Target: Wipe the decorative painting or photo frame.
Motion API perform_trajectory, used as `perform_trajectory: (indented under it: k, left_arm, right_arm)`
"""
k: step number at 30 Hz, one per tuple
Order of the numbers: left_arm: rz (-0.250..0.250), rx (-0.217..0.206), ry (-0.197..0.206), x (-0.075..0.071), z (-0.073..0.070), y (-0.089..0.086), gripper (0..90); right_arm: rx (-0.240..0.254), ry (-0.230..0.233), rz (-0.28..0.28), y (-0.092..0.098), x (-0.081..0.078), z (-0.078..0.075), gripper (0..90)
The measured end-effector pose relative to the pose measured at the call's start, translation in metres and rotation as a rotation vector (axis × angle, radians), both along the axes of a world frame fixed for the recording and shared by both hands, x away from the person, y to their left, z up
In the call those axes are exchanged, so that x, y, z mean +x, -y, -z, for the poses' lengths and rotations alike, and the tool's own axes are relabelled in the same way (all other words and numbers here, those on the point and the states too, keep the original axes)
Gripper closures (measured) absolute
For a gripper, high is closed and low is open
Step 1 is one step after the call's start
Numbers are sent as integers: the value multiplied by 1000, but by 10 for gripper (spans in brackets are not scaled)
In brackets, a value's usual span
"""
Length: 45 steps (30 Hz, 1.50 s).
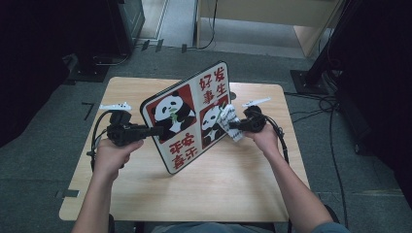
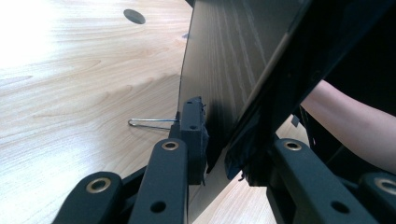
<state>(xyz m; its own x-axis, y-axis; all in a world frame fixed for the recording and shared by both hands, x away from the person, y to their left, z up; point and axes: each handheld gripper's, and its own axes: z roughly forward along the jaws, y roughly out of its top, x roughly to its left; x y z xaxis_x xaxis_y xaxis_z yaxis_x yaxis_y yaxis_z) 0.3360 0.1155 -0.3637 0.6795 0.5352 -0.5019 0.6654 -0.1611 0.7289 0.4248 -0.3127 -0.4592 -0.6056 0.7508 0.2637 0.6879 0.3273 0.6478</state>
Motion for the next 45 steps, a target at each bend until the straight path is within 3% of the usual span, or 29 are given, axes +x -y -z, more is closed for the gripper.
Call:
perform_trajectory:
  k: [9,15,18,25,32,45]
  left_arm:
    - [4,6,3,1,0,1,750]
    - [-2,9,13,0,-1,1,754]
    - [-3,12,16,-1,-1,2,754]
    - [1,20,13,-2,-1,1,752]
    - [2,14,9,-1,-1,1,748]
    - [3,10,1,0,0,0,745]
  right_arm:
    - [-29,-48,4,0,-1,18,786]
    - [-27,-54,4,2,-3,16,789]
    - [-7,-69,5,4,-5,10,795]
    - [-2,-10,-24,7,-12,-13,799]
    - [6,10,-44,5,-17,-33,805]
    - [26,78,-84,0,-26,-86,806]
